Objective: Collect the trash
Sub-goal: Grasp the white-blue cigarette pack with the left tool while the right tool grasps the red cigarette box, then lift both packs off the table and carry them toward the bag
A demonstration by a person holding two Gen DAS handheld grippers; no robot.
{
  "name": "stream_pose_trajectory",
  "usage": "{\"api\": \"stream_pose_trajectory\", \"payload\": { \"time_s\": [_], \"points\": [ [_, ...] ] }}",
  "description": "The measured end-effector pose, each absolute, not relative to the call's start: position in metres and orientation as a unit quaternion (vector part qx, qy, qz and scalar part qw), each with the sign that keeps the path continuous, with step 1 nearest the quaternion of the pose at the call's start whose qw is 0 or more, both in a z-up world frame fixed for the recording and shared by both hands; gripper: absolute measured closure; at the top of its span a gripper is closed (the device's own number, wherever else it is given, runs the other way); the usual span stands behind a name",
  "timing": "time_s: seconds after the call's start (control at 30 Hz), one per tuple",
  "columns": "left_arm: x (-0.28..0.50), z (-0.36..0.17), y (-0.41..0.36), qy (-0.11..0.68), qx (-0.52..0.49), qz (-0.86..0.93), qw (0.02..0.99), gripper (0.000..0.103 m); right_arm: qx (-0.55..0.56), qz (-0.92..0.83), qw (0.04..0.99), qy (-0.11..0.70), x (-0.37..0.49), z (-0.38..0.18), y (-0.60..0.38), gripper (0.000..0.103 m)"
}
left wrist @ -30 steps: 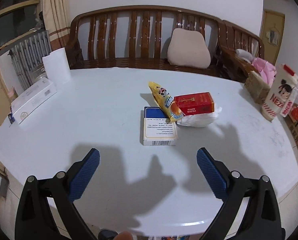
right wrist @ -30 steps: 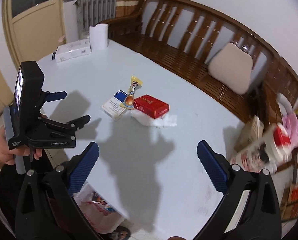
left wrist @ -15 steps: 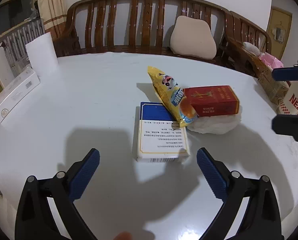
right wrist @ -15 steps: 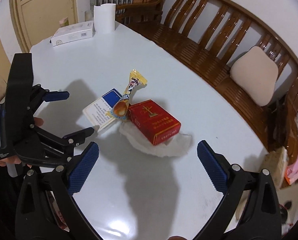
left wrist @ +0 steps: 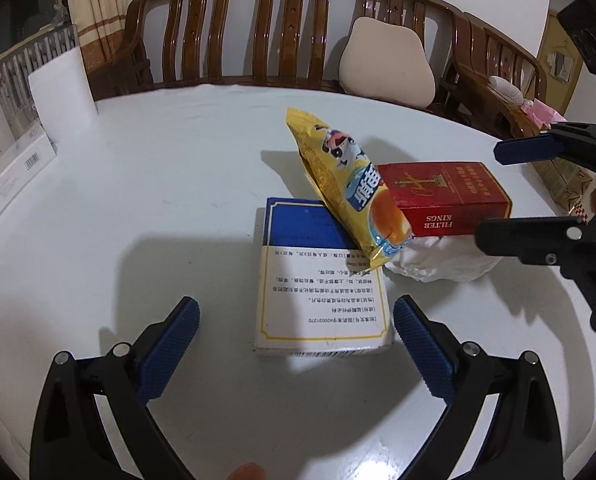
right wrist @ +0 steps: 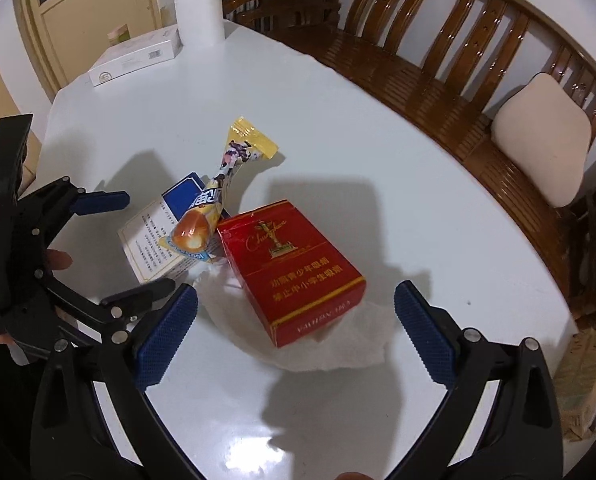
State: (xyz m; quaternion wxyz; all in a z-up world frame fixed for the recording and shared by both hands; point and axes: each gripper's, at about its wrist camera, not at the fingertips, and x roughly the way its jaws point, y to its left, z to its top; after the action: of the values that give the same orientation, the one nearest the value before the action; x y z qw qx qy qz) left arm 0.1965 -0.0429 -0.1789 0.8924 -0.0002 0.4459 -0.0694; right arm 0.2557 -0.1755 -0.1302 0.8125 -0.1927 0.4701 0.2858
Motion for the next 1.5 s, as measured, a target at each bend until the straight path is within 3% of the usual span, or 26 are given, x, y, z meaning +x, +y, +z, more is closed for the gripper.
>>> {"api": "stream_pose_trajectory", "payload": {
  "time_s": [0.33,0.37,0.43,0.5,0.7,0.8,1.5],
  "points": [
    [0.204,-0.181,-0.042,0.437,0.0,-0.065,0.897,0.008,-0.192,0.293,0.805,0.479,0.269,-0.148,-0.166,0.007],
    [0.204,-0.181,-0.041,0.437,-0.001,-0.065,0.897,0.008,-0.195,0.292,0.804,0.479,0.27,-0.15,-0.165,0.008],
    [0.204,-0.181,-0.042,0.438,0.002,-0.064,0.897,0.01,-0.2,0.291,0.803,0.479,0.27,-0.152,-0.164,0.021],
    [0.204,-0.181,-0.041,0.436,0.005,-0.06,0.898,0.013,-0.205,0.288,0.802,0.482,0.27,-0.155,-0.163,0.027],
    [0.203,-0.179,-0.04,0.432,0.013,-0.054,0.9,0.025,-0.208,0.284,0.803,0.48,0.27,-0.158,-0.161,0.031],
    [0.202,-0.178,-0.034,0.429,0.007,-0.049,0.902,0.037,-0.207,0.285,0.805,0.478,0.268,-0.159,-0.16,0.037],
    [0.194,-0.167,-0.024,0.425,-0.014,-0.051,0.903,0.039,-0.171,0.281,0.826,0.458,0.262,-0.147,-0.168,0.045]
  ]
}}
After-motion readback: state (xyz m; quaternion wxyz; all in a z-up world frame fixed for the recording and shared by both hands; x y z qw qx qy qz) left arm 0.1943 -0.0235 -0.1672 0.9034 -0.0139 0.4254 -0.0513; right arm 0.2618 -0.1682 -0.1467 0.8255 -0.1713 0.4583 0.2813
